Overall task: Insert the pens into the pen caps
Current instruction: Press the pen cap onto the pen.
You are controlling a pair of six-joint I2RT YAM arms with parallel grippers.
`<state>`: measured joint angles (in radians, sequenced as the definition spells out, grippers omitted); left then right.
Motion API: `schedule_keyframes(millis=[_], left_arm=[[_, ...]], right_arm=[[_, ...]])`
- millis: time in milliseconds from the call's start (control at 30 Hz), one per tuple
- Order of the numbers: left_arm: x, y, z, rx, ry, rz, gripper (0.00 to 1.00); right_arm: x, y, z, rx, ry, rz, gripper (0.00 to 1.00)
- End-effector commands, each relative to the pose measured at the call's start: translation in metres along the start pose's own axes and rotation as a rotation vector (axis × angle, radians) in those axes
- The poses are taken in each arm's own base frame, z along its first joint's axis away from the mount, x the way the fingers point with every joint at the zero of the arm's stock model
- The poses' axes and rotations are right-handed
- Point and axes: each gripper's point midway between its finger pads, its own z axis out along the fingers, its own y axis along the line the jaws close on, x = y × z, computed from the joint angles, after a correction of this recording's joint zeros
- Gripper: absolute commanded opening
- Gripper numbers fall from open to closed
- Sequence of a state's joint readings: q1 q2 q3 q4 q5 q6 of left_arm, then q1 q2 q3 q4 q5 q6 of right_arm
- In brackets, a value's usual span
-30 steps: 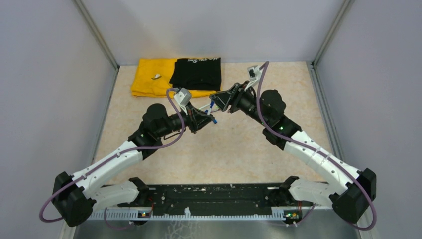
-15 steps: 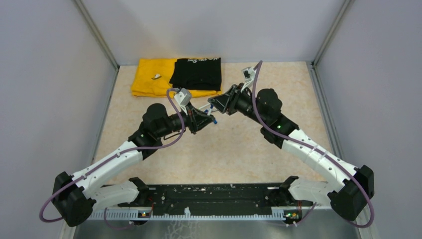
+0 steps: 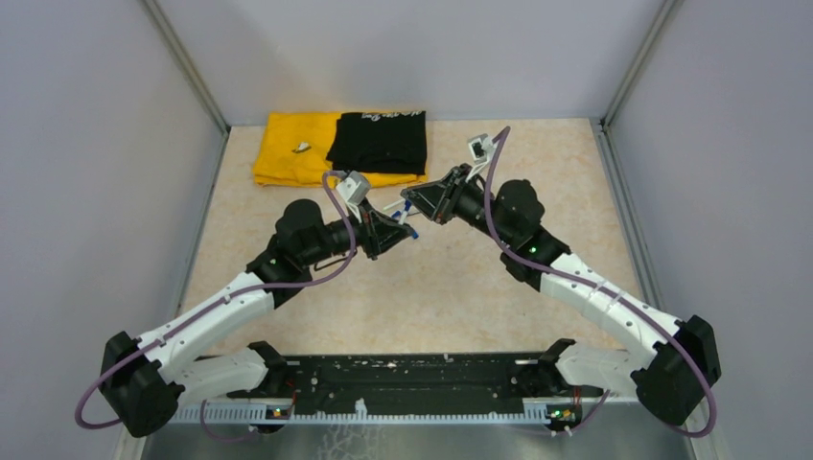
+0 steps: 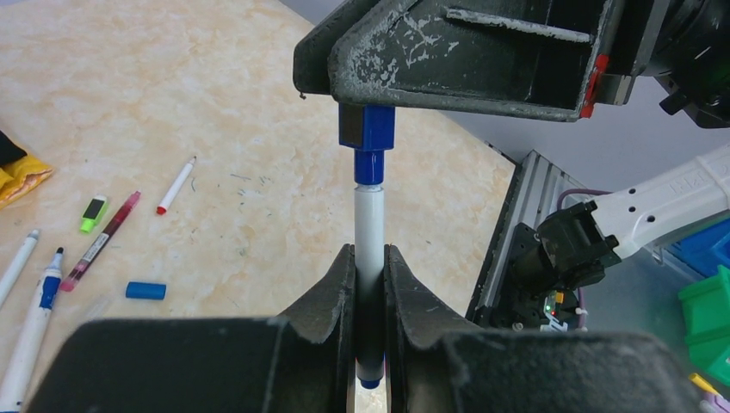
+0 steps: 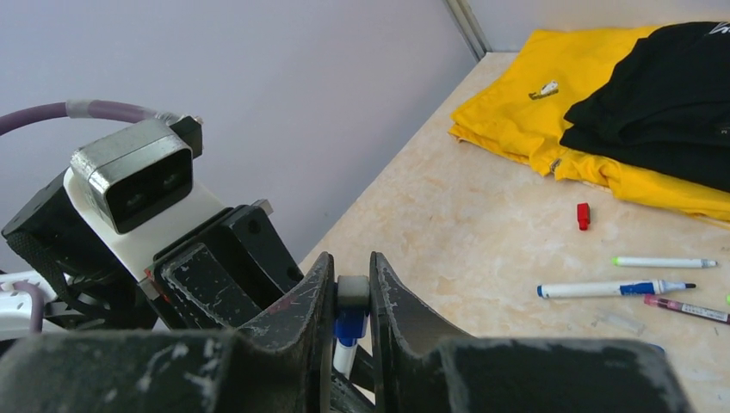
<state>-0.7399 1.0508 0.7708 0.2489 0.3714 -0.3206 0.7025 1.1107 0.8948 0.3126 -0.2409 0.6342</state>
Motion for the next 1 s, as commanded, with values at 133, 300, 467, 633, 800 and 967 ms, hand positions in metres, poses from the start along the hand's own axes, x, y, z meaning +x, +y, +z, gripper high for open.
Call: schedule_keyframes(millis=[133, 300, 467, 633, 800, 967], left_arm=[[-0.051, -0.019, 0.003, 0.05, -0.141, 0.049, 0.0], [-0.067, -0.022, 0.004, 0.05, -0.19, 0.055, 0.0], [-0.081, -0.025, 0.005, 0.055, -0.226, 0.059, 0.0], [-0.087, -0.027, 0.007, 0.063, -0.244, 0.06, 0.0], [-0.096, -0.024, 0.006, 0.039, -0.277, 0.062, 0.0], [-0.103, -0.024, 0.008, 0.034, -0.289, 0.071, 0.0]], right_arm=[[0.029, 0.001, -0.012, -0.068, 0.054, 0.033, 0.0], [0.053, -0.002, -0.016, -0.068, 0.114, 0.077, 0.0], [0.08, 0.001, -0.021, -0.069, 0.183, 0.104, 0.0], [0.105, 0.005, -0.027, -0.069, 0.235, 0.132, 0.0], [0.124, 0.007, -0.032, -0.06, 0.26, 0.162, 0.0], [0.14, 0.004, -0.041, -0.054, 0.292, 0.191, 0.0]])
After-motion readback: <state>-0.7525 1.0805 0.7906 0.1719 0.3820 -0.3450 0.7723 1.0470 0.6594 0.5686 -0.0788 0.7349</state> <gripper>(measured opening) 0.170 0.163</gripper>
